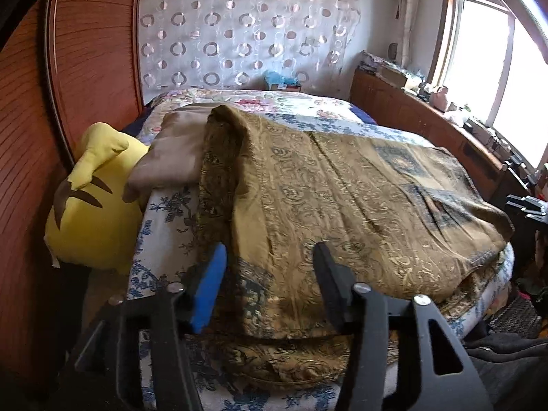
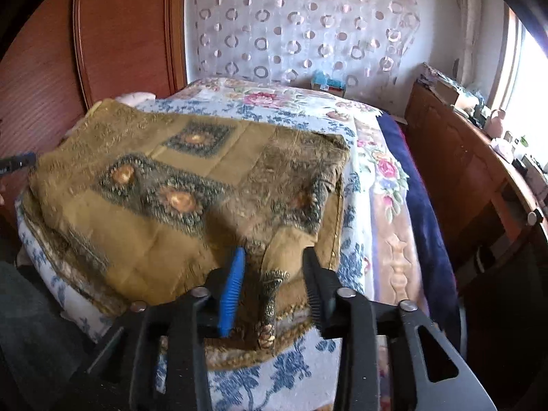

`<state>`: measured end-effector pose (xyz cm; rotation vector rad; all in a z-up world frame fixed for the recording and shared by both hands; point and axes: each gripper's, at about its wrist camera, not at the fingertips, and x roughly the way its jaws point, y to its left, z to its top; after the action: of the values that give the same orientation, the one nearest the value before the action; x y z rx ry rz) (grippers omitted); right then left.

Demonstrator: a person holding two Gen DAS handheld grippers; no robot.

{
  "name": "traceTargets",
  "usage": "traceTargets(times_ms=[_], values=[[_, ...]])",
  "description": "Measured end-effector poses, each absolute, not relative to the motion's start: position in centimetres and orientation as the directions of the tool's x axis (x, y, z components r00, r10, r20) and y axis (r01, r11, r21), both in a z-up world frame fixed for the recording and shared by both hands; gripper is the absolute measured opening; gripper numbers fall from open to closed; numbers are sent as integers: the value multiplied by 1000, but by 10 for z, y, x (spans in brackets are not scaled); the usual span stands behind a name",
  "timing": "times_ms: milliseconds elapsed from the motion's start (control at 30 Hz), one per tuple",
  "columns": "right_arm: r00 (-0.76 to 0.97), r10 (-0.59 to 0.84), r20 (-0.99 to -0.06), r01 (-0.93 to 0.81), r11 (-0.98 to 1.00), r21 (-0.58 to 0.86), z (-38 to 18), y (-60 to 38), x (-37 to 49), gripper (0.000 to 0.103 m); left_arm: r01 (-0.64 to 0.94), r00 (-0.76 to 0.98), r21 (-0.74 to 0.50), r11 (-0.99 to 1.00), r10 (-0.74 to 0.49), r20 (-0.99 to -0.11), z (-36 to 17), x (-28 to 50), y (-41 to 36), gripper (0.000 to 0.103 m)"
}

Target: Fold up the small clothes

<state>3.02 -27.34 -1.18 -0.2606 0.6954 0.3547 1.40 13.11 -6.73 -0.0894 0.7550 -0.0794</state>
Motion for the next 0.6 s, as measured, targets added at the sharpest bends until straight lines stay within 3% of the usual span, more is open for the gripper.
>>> traceTargets(times_ms=[267,600], values=[[713,264,-649,-431,896,-109,-31,-255,39,49,-4,682,-105,994,-75,-728,-91,20,144,69],[657,291,-696,-463,884,-67,-67,-232,66,50,-50,657,-98,994,-41,-752,-109,20,153,69]])
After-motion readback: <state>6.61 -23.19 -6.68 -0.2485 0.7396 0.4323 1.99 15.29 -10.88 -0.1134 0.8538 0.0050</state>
